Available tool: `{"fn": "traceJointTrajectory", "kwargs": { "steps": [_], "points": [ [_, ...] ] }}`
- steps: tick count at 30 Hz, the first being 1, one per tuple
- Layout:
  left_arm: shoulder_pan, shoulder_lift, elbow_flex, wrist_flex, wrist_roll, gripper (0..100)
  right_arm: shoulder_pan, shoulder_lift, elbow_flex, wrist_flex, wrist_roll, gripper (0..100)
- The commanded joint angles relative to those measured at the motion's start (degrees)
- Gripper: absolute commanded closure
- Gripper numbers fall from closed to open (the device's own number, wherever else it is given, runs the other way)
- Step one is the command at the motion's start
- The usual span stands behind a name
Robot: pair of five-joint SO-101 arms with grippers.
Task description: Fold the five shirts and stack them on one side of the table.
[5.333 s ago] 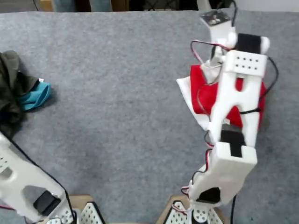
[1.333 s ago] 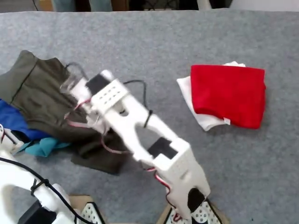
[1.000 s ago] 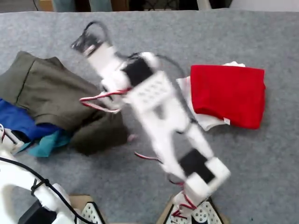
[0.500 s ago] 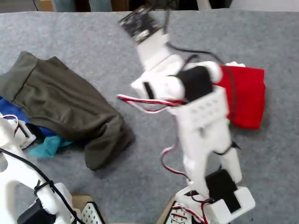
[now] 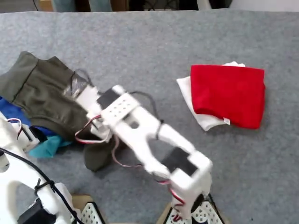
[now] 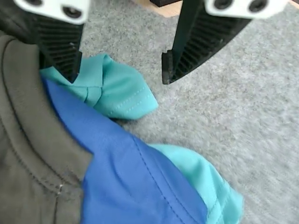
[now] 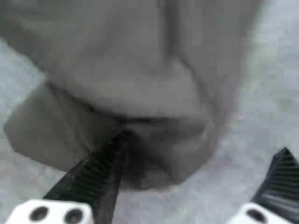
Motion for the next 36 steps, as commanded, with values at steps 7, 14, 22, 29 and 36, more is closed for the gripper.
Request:
{"fn": "traceJointTrajectory", "kwargs": {
  "steps": [7,14,22,29,36],
  "points": [
    [-2.3,-1.2,0.4,-2.5,-0.3,71,2.2,16.2,-19.4,8.7,-0.4,87.6],
    [-3.3,-1.2,1.2,-4.2,-0.3,71,3.6,22.8,-31.5,21.1,-0.5,98.6],
    [-3.0,-1.2,1.2,-4.2,-0.3,71,8.9,19.5,-38.4,26.9,-4.2,98.5],
    [-3.0,-1.2,1.3,-4.2,-0.3,71,10.1,6.2,-38.1,26.8,-4.0,98.5],
    [-3.2,-1.2,1.3,-4.2,-0.3,71,11.7,-7.7,-38.4,26.5,-4.0,98.5]
  ]
}}
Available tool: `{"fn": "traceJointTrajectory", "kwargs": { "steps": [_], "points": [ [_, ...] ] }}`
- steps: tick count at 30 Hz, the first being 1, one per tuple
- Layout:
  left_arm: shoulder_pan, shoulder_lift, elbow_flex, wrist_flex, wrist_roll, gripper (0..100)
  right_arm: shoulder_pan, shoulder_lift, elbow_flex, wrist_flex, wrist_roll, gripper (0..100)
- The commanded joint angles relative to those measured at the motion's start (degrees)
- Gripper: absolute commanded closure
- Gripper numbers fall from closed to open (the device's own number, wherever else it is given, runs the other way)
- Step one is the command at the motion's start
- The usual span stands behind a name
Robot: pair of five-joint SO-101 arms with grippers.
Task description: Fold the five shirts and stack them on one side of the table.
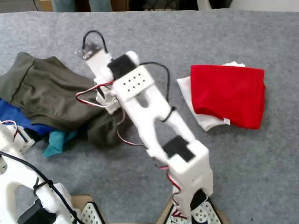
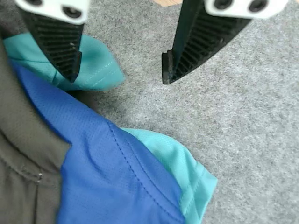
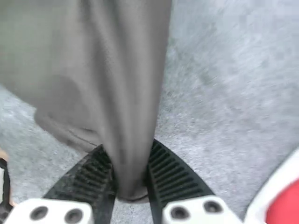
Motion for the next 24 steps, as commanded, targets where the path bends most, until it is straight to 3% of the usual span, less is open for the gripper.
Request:
{"fn": "traceJointTrajectory", "kwargs": {
  "steps": [1,10,17,20,24],
  "points": [
    [-0.1,-1.2,-0.1,-0.5,-0.3,71,3.0,-9.8,-2.8,0.4,-0.1,98.5],
    [1.8,-1.1,-0.1,-0.1,-0.4,71,9.1,-26.5,-2.7,-3.3,-0.1,98.5],
    [20.7,-1.8,2.9,1.0,-8.6,71,9.4,-28.9,-1.9,-6.0,-0.1,98.5],
    [27.0,-1.8,3.2,0.0,-7.8,71,12.2,-29.3,-2.5,-8.0,-0.5,98.5],
    [28.3,-1.2,3.0,-5.6,-1.0,71,20.1,-31.3,-5.4,-11.2,-0.7,98.5]
  ]
}}
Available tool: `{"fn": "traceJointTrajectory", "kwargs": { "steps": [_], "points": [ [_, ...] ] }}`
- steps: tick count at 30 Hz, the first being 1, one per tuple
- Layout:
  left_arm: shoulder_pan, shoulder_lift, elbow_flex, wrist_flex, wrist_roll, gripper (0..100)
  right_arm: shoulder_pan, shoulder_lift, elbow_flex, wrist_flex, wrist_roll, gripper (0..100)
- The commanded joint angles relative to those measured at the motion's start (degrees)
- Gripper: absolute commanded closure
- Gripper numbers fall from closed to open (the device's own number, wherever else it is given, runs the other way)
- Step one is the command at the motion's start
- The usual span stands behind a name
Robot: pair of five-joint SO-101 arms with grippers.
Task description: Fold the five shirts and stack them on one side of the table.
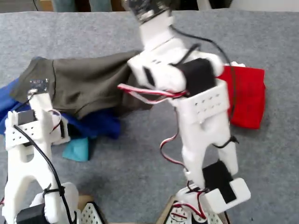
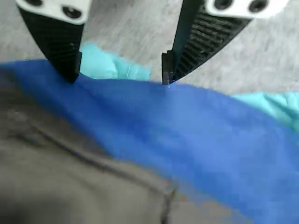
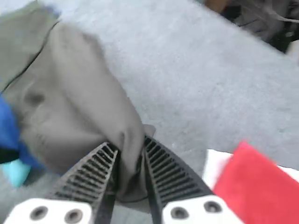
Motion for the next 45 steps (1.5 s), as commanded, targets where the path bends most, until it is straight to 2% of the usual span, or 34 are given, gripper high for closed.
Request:
{"fn": "traceJointTrajectory", "kwargs": {
  "steps": [1,5,8,15,19,23,27,31,35,41,43,45],
  "points": [
    [1.9,-0.9,-0.2,-4.0,5.4,71,7.6,-4.9,-5.9,-3.7,-0.8,98.5],
    [4.6,-0.9,-0.1,-5.7,9.5,71,14.2,-7.3,-11.5,-6.9,-1.0,98.5],
    [7.4,-0.9,-0.2,-7.2,13.5,71,16.9,-8.0,-14.0,-8.3,-4.0,98.5],
    [9.0,-0.8,1.3,-13.3,22.0,71,13.8,-8.1,-14.3,-8.2,-4.4,98.5],
    [8.8,-1.5,0.6,-12.5,25.6,71,12.5,-8.1,-14.3,-8.2,-4.4,98.5],
    [8.8,-0.9,-4.1,-7.7,29.1,71,12.5,-8.1,-14.3,-8.1,-4.4,98.5],
    [9.3,1.1,-3.6,-10.5,32.5,71,12.5,-8.0,-14.2,-8.1,-4.4,98.5],
    [8.1,12.7,-4.6,-11.4,31.5,71,10.7,-7.8,-14.2,-6.9,-4.3,98.5],
    [4.4,28.6,-11.0,-10.8,31.5,71,7.8,-7.7,-14.2,-4.0,-4.3,98.5],
    [-0.6,48.5,-27.2,-1.5,31.4,71,7.1,-7.7,-14.1,-2.5,-4.3,98.5],
    [-3.0,52.8,-32.7,1.1,31.4,76,7.1,-7.7,-14.1,-2.0,-4.3,98.5],
    [-6.5,56.0,-38.4,3.2,31.4,87,7.1,-7.7,-14.1,-1.2,-4.2,98.5]
  ]
}}
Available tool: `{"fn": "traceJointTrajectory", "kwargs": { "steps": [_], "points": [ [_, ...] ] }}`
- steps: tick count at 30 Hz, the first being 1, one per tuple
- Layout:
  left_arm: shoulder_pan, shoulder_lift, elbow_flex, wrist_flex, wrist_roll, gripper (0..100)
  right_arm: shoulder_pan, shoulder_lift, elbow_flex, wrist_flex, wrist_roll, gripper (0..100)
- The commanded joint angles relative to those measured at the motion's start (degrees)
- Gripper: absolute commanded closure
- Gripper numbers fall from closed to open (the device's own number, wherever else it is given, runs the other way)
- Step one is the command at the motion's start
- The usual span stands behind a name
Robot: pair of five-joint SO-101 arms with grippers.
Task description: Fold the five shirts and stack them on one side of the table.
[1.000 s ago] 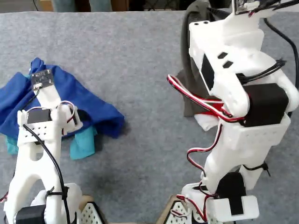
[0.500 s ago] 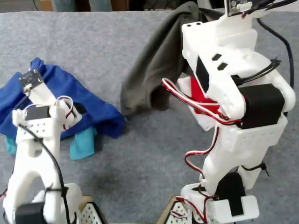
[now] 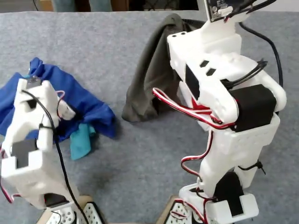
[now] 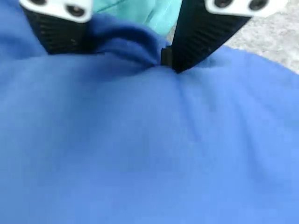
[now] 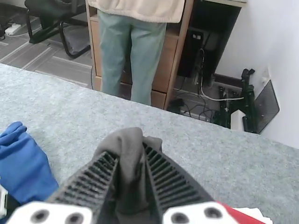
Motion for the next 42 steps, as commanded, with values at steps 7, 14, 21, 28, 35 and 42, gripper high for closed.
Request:
{"fn": "traceJointTrajectory", "kwargs": {
  "steps": [7,14,21,28,35,42],
  "points": [
    [-22.3,13.3,-31.0,8.0,-4.1,96,-0.8,-1.5,2.2,1.6,-0.3,98.5],
    [-32.6,21.6,-56.7,12.3,-4.1,97,-6.8,-1.5,6.0,1.7,0.8,98.5],
    [-37.6,28.7,-82.2,19.3,2.8,92,-19.2,-1.1,10.9,1.1,6.6,98.5],
    [-34.0,33.5,-96.7,29.4,3.3,76,-28.7,-1.1,17.1,-6.2,7.6,98.5],
    [-34.1,32.7,-98.3,29.5,3.2,72,-37.1,-1.0,14.8,-20.5,6.4,98.5],
    [-35.3,33.3,-98.1,29.5,-2.1,72,-30.2,0.6,22.5,-25.5,-2.0,98.5]
  ]
}}
